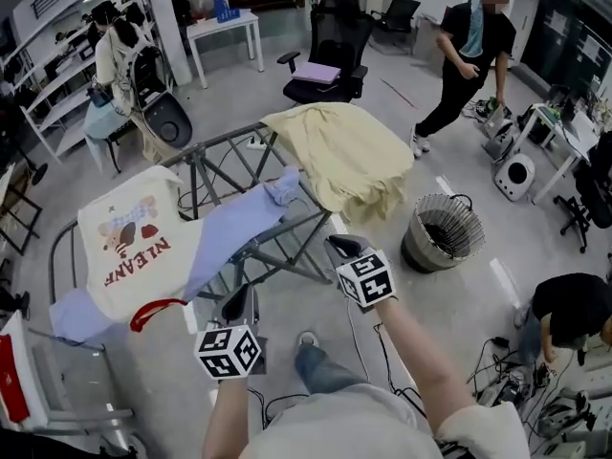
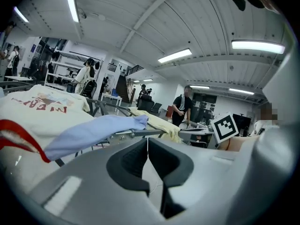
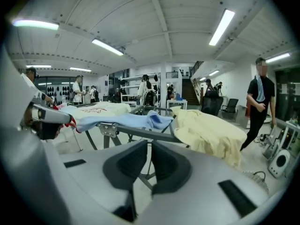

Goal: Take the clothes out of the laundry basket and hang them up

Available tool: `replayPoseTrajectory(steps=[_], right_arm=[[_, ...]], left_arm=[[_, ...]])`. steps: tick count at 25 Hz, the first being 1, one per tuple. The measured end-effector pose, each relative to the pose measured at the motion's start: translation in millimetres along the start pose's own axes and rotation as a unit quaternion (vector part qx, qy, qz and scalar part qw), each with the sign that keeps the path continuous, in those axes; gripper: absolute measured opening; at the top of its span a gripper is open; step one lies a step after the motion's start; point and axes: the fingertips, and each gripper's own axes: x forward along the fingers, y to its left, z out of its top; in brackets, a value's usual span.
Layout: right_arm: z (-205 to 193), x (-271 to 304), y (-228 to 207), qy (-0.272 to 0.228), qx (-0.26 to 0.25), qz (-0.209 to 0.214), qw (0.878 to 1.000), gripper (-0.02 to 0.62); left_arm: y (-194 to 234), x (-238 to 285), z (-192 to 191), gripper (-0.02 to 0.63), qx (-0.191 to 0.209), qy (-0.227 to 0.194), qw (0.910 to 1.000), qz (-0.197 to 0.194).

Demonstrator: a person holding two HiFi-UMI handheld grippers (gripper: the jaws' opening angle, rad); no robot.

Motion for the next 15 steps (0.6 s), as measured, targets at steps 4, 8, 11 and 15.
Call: replayPoseTrajectory(steps=[4, 8, 11, 15], right_arm=[[-22.5, -55.8, 20.1, -0.020, 0.023, -0.011, 0.999, 0.004], [-47.0, -114.6, 44.9, -0.034, 0.048, -0.016, 0.998, 0.002], [-63.9, -152.4, 65.9, -0.032, 0.048, -0.020, 0.998, 0.002], [-83.3, -195.4, 91.0, -0.025, 0.052, -0.027, 0.998, 0.002]], left_arm=[[-25.2, -29.3, -28.6, 0.014, 0.014, 0.004, 0.9999, -0.003], [-55.1, -61.3, -51.0, 0.012, 0.024, -0.005, 0.9997, -0.010], [-74.7, -84.9, -66.3, 0.012, 0.023, -0.003, 0.9997, -0.012], [-97.6, -115.3, -82.5, 0.012, 0.015, 0.002, 0.9998, -0.015]])
